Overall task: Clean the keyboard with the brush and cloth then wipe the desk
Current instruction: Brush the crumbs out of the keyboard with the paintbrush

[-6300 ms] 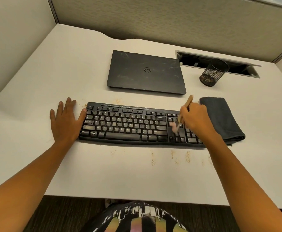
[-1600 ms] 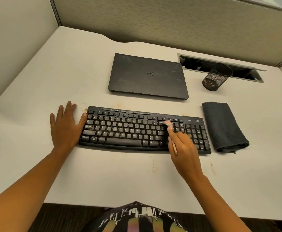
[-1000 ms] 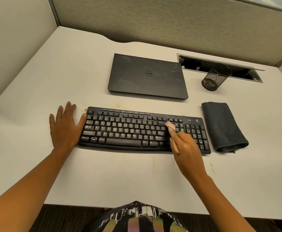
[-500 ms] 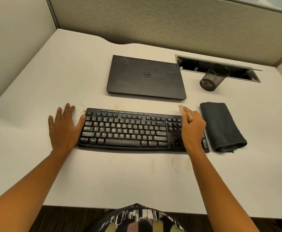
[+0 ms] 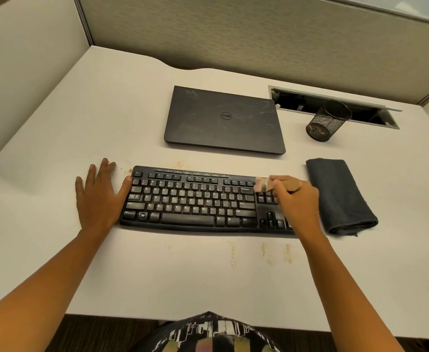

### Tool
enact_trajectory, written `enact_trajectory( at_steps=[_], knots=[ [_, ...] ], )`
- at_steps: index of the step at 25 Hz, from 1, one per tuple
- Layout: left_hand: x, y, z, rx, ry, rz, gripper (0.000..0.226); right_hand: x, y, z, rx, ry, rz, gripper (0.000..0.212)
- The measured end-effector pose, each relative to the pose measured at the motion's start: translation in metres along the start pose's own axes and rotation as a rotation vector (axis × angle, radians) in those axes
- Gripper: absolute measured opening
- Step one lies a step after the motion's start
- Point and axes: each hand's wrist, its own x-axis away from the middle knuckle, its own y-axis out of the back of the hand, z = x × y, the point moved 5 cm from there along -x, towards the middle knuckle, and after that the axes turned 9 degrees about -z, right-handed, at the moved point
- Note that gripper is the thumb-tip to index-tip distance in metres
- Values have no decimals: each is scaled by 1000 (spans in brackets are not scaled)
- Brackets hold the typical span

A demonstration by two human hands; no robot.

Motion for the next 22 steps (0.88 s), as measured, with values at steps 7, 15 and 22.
enact_trajectory(
  at_steps=[7, 15, 22],
  knots=[
    [0, 0, 0, 2, 1, -4, 57, -21, -5, -8, -114, -154, 117, 20],
    [0, -2, 1, -25, -2, 2, 58, -58, 48, -35, 269, -193, -175, 27],
    [0, -2, 0, -20, -9, 7, 58, -56, 22, -45, -101, -359, 222, 20]
  ],
)
